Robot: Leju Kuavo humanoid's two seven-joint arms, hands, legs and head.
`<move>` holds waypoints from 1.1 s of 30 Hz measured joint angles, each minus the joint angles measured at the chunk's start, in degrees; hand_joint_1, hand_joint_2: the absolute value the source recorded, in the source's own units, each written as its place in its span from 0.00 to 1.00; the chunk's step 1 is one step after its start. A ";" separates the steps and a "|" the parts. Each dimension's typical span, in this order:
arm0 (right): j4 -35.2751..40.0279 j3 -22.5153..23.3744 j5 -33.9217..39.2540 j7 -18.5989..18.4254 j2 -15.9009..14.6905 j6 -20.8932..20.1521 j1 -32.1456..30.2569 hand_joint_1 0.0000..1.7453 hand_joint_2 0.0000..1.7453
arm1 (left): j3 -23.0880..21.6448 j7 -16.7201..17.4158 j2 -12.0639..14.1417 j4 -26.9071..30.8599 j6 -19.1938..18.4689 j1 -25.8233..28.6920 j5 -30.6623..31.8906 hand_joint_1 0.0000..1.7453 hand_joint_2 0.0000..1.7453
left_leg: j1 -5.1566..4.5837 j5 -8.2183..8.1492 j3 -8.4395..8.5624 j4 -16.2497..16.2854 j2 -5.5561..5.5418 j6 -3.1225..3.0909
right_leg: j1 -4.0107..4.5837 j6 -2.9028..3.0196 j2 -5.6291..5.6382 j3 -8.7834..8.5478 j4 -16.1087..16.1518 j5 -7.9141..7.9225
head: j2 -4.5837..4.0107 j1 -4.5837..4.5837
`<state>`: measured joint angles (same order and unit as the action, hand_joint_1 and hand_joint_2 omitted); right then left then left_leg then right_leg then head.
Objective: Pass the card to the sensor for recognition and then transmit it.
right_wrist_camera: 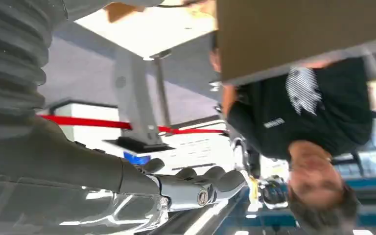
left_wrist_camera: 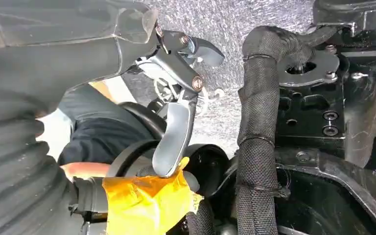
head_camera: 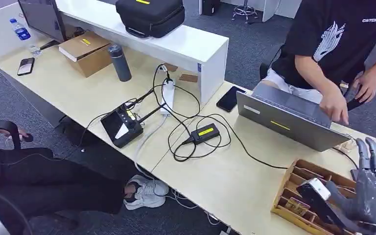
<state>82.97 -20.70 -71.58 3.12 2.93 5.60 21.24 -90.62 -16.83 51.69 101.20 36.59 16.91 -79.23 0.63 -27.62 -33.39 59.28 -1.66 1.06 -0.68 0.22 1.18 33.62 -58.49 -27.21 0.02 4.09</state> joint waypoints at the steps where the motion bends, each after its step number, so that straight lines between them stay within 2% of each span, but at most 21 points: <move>1: -0.49 0.18 -0.53 0.07 -0.49 0.00 -0.36 0.00 1.00 | 0.00 -0.09 0.13 0.09 -0.07 -0.01 0.00 0.00 1.00 | 0.00 0.00 0.01 0.00 0.01 0.00 | 0.00 0.01 0.02 0.00 0.00 0.00 | 0.00 -0.04; 7: -2.45 0.72 -1.09 0.17 -2.41 0.09 -1.27 0.00 1.00 | 0.00 -0.11 0.63 0.42 -0.20 0.00 -0.17 0.00 1.00 | 0.01 0.00 0.01 0.00 0.01 0.00 | 0.01 0.01 0.02 0.02 -0.02 0.00 | 0.00 -0.04; 12: -4.43 0.70 -8.98 -2.43 -3.24 1.38 -1.26 0.00 1.00 | 0.02 -0.22 0.77 0.81 -0.18 0.00 -0.52 0.00 1.00 | 0.01 0.00 0.00 -0.01 0.01 0.00 | 0.01 0.01 0.01 0.00 -0.02 0.00 | 0.00 -0.02; 22: -11.59 0.24 -17.51 -6.21 -3.17 4.22 0.32 0.00 1.00 | 0.02 -0.13 0.77 1.16 0.00 -0.02 -0.94 0.00 1.00 | 0.00 0.01 -0.01 0.00 0.00 0.00 | 0.00 0.00 0.01 0.00 -0.02 0.01 | 0.00 -0.02; 23: -12.09 -0.11 -17.68 -6.76 -3.17 4.05 0.51 0.00 1.00 | 0.02 0.40 0.77 1.29 -0.02 -0.04 -1.13 0.00 1.00 | 0.00 0.01 0.00 -0.01 0.01 0.01 | 0.00 0.00 0.01 0.01 -0.02 0.00 | 0.00 -0.02; 26: -15.40 -0.63 -17.73 -7.19 -3.13 4.99 0.41 0.00 1.00 | -0.02 5.37 1.93 4.23 0.91 0.13 -2.16 0.00 1.00 | 0.06 0.00 0.00 0.00 -0.03 0.01 | 0.08 0.01 -0.01 -0.02 -0.01 -0.01 | 0.00 -0.06; 29: -18.95 -1.70 -17.75 -8.55 -3.09 8.26 0.11 0.00 1.00 | -0.02 5.99 3.11 6.90 1.99 0.64 -2.19 0.00 1.00 | 0.04 0.00 -0.01 -0.01 -0.02 0.01 | 0.07 0.01 -0.01 -0.02 -0.02 -0.01 | 0.00 0.00; 30: -19.66 -2.14 -17.75 -9.25 -3.04 8.22 0.47 0.06 1.00 | -0.02 6.10 3.30 7.41 2.01 0.63 -2.14 0.00 1.00 | 0.05 0.00 0.00 -0.01 0.03 0.01 | 0.07 0.03 0.03 -0.03 -0.01 0.01 | 0.00 -0.02; 31: -20.33 -2.62 -17.75 -9.66 -3.02 8.17 0.73 0.23 1.00 | -0.02 6.19 3.45 7.85 1.99 0.61 -2.10 0.00 1.00 | 0.05 -0.01 0.04 -0.01 0.08 0.01 | 0.07 0.03 0.06 -0.05 -0.01 0.00 | 0.00 -0.02; 32: -20.87 -2.95 -17.75 -9.92 -3.02 7.96 0.97 0.80 1.00 | -0.02 6.38 3.63 8.21 1.97 0.61 -2.03 0.00 1.00 | 0.05 -0.02 0.09 -0.01 0.07 0.03 | 0.08 0.03 0.06 -0.06 -0.01 0.00 | 0.00 -0.02; 33: -21.33 -3.15 -17.75 -10.17 -2.98 7.65 1.21 0.85 1.00 | 0.00 6.45 3.76 8.41 1.88 0.61 -2.01 0.00 1.00 | 0.05 -0.02 0.09 -0.01 0.07 0.03 | 0.08 0.03 0.05 -0.06 0.00 0.00 | 0.00 -0.04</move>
<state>61.64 -23.85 -89.33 -7.04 -0.05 13.25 22.45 -90.62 -10.38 55.45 109.61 38.47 17.53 -81.24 0.68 -27.64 -33.31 59.27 -1.59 1.10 -0.60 0.25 1.23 33.56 -58.50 -27.21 0.02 4.04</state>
